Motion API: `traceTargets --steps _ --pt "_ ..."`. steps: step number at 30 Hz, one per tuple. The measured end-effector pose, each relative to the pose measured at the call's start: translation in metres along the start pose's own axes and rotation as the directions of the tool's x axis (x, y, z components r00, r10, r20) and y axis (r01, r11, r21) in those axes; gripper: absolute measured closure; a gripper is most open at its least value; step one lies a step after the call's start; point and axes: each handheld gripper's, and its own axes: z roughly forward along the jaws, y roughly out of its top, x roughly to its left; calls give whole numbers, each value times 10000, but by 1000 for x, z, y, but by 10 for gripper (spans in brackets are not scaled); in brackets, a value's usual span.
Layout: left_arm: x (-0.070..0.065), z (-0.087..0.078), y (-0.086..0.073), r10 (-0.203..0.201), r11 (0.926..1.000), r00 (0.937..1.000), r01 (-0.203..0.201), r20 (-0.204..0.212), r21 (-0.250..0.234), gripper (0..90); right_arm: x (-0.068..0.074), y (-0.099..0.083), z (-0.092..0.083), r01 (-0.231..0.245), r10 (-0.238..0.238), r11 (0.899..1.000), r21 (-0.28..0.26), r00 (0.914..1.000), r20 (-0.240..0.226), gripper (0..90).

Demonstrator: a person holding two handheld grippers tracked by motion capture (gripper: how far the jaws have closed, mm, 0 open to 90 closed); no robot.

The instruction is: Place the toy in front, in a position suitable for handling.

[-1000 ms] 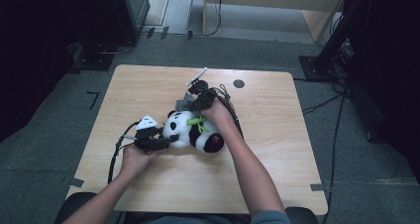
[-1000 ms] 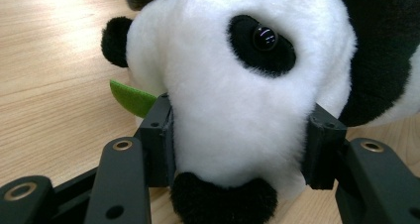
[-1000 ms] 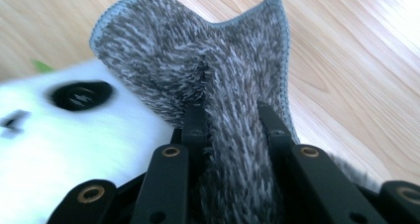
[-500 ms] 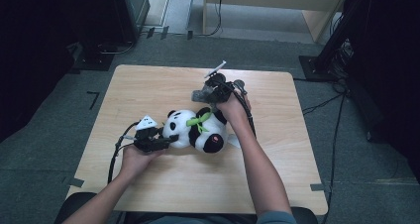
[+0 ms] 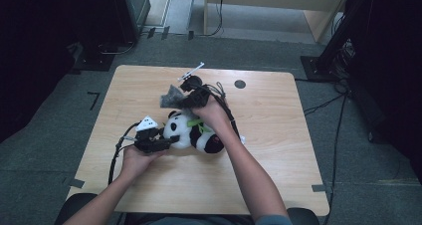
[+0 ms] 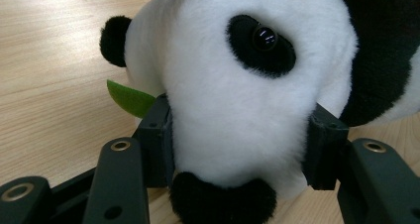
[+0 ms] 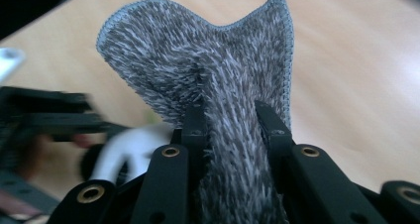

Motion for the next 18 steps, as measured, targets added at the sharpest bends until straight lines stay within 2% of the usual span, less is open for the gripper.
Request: traceTargets --steps 3,6,9,11,13,18 --pt "0 0 0 -14 10000 10000 14 -19 52 429 5 -3 16 135 -118 9986 517 9993 -343 717" --pt "1 1 0 -85 9999 10000 85 -26 71 430 0 -7 20 -6 24 9989 475 9993 -369 716" --pt "0 1 1 -134 9998 9999 135 -42 144 431 -4 -10 20 89 -95 9980 619 9999 88 719" --pt "0 0 1 -122 9997 9999 123 -32 194 431 -10 -13 19 -49 18 9973 736 9991 419 719" --pt "0 1 1 -164 9997 9999 164 -30 179 432 -17 -17 17 -286 255 9971 701 9987 443 719" --pt "0 1 1 -206 9996 9998 207 -20 171 432 -34 -28 10 -564 479 9940 936 9948 903 720"
